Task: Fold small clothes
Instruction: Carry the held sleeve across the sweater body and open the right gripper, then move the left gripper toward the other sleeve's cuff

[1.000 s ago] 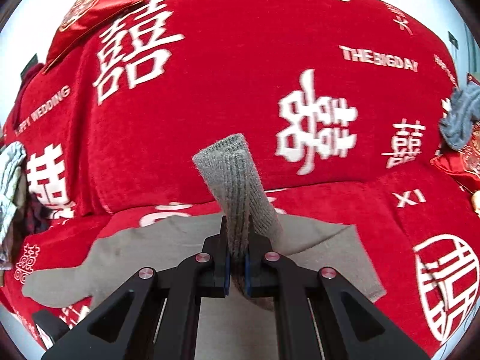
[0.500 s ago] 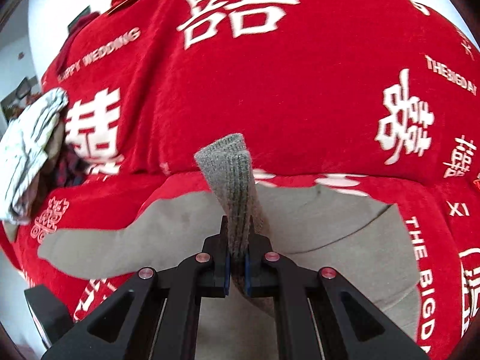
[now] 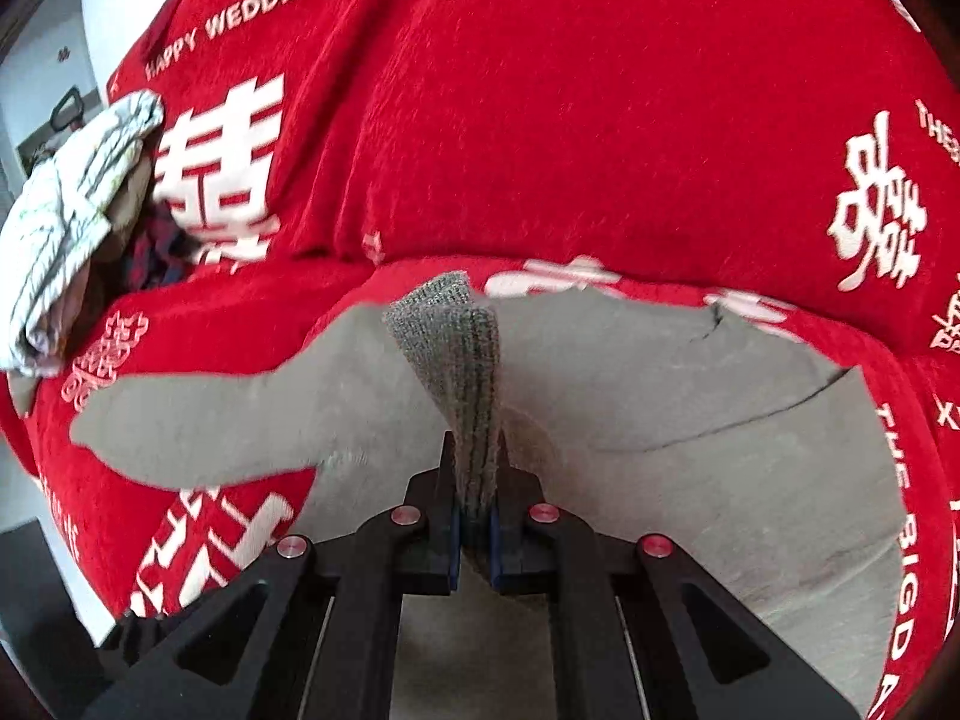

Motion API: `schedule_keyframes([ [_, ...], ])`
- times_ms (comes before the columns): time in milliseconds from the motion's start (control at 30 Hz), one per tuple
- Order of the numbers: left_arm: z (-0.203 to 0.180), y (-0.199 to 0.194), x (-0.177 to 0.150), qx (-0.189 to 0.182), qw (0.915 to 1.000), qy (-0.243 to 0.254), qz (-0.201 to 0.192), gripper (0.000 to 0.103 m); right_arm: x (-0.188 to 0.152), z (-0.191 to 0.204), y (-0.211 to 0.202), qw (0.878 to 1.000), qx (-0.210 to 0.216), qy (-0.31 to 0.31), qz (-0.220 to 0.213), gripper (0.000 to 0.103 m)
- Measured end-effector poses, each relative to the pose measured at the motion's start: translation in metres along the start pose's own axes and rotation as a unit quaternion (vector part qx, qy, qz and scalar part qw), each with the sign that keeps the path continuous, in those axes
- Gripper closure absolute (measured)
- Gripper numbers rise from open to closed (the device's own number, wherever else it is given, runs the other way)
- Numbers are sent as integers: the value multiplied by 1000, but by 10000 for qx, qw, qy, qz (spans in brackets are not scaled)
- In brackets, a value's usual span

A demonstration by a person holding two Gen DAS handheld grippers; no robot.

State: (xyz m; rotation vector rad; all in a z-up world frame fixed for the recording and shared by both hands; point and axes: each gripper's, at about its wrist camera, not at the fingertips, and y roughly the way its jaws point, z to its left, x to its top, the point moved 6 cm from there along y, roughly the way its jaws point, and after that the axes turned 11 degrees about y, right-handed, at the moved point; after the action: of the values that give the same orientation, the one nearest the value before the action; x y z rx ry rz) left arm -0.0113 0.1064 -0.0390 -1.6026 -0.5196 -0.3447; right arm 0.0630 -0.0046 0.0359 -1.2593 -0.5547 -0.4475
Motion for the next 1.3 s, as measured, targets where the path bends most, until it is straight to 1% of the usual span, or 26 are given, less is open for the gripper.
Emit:
schedule_keyframes([
  [100, 6, 1, -6, 5, 9999, -87, 49, 0, -14, 4, 12, 9996, 80, -83, 259, 96],
  [133, 9, 1, -8, 4, 9999, -126, 52, 0, -17, 5, 15, 9992, 112, -97, 365, 91],
  [167, 11, 1, -9, 2, 9998, -177, 61, 0, -21, 6, 18, 9988, 149, -106, 460, 91],
  [233, 15, -1, -12, -21, 9996, -262, 70, 0, -25, 8, 22, 9981, 235, -88, 557, 84],
  [267, 16, -2, -12, -19, 9995, -297, 64, 0, -26, 9, 22, 9975, 366, -72, 600, 81],
  [300, 18, -4, -12, -9, 9994, -330, 59, 0, -26, 12, 22, 9964, 533, -50, 650, 72],
  [333, 19, -5, -12, -8, 9994, -349, 50, 0, -26, 13, 20, 9959, 621, -46, 660, 68],
  [400, 20, -9, -10, 13, 9992, -388, 29, 0, -23, 17, 12, 9953, 749, -116, 604, 66],
  [467, 19, -14, -5, 34, 9992, -402, -23, 0, -17, 14, -2, 9951, 868, -173, 451, 59],
  [500, 16, -18, -2, 26, 9992, -384, -62, 0, -14, 9, -9, 9952, 880, -179, 381, 53],
  [533, 13, -21, 1, 15, 9993, -357, -100, 0, -10, 0, -17, 9957, 868, -163, 263, 49],
  [600, 0, -28, 9, 12, 9995, -240, -194, 0, -3, -23, -29, 9970, 773, -65, 73, 46],
  [667, -16, -30, 17, -62, 9997, -88, -217, 0, 2, -57, -36, 9986, 525, 78, -33, 45],
  [733, -37, -29, 24, -155, 9995, 116, -239, 0, 0, -101, -33, 9997, 34, 228, 34, 45],
  [800, -67, -24, 30, -268, 9986, 396, -219, 0, -7, -145, -26, 9980, -388, 474, 142, 45],
  [867, -95, -15, 33, -346, 9970, 669, -165, 0, -16, -178, -18, 9949, -615, 742, 283, 45],
  [933, -121, 2, 33, -434, 9948, 926, 5, 0, -28, -210, -6, 9898, -857, 1015, 513, 45],
  [967, -130, 12, 31, -370, 9939, 1031, 145, 0, -32, -221, -5, 9898, -788, 1071, 505, 45],
  [1000, -134, 22, 30, -280, 9932, 1093, 280, 0, -32, -224, -11, 9925, -575, 1029, 328, 45],
  [1033, -136, 30, 28, -196, 9927, 1126, 387, 0, -32, -227, -14, 9928, -518, 1010, 383, 45],
  [1067, -137, 33, 28, -79, 9926, 1156, 366, 0, -31, -228, -17, 9930, -454, 1001, 431, 45],
  [1100, -139, 31, 29, -53, 9925, 1183, 318, 0, -28, -230, -24, 9935, -346, 1024, 363, 45],
  [1167, -142, 31, 35, -166, 9929, 1136, 298, 0, -13, -242, -44, 9931, -237, 1139, -130, 45],
  [1200, -144, 32, 39, -189, 9934, 1096, 295, 0, -7, -247, -48, 9921, -233, 1206, -254, 45],
  [1233, -147, 35, 42, -177, 9934, 1095, 298, 0, -1, -255, -47, 9910, -217, 1289, -280, 45],
  [1300, -151, 41, 46, -145, 9928, 1139, 335, 0, 10, -265, -36, 9894, -107, 1448, -98, 45],
])
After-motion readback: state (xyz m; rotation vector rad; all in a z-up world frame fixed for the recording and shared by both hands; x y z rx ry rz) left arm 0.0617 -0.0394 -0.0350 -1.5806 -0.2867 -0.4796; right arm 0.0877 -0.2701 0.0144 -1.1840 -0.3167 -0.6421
